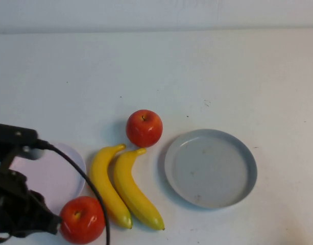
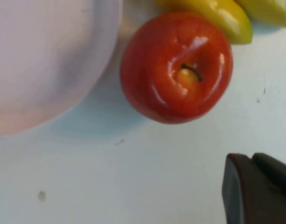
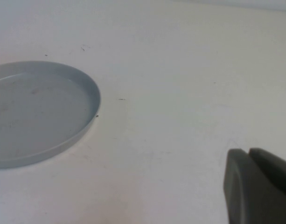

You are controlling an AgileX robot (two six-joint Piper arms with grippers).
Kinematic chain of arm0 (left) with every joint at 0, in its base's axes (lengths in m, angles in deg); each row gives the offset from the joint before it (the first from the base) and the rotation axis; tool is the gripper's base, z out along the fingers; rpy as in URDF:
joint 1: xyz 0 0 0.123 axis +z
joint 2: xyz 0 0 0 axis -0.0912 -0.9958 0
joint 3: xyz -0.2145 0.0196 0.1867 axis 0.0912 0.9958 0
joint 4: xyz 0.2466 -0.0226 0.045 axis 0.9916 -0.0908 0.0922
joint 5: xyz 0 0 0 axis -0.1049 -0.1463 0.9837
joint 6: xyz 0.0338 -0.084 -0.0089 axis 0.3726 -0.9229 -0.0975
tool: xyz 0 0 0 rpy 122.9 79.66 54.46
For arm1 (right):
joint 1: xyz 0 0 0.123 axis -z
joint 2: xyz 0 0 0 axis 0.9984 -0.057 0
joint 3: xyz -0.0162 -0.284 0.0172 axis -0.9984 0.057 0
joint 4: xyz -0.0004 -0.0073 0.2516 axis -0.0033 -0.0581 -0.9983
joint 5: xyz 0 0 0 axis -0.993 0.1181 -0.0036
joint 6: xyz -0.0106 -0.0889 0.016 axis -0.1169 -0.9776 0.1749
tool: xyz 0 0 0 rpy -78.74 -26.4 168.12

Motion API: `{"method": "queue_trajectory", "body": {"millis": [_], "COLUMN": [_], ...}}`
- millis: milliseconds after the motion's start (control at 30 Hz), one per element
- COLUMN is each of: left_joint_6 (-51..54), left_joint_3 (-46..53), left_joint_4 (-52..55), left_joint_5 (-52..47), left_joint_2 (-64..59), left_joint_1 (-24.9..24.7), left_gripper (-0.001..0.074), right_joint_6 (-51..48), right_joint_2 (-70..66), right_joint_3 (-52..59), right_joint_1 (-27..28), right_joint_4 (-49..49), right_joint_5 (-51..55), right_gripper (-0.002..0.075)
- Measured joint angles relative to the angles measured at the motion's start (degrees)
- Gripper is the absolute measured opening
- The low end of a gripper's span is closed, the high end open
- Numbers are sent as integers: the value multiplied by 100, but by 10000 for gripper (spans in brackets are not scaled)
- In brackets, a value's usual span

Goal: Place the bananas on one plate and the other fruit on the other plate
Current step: Put one type of fruit in the left plate

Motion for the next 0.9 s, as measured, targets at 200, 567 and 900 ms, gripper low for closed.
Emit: {"method": "queue_trajectory", "body": {"millis": [200,567,900], "left_joint_6": [-253,-255,-255], "left_joint_3": [-164,-687,-711], "left_joint_4": [333,1001,1092], "left_joint_5": [201,307,783], "left_joint_2": [-846,-1395,-1642], "left_joint_1": [-1104,-1536,-1536], "left_gripper": [-2,310,668], "right_joint_6": [0,0,0], "right_joint_2": [0,0,0], "right_joint_3": [0,0,0], "right_joint_1": [0,0,0], "right_joint_4": [0,0,0], "right_joint_5": [0,0,0], "right_gripper": [-15,-15,-15]}}
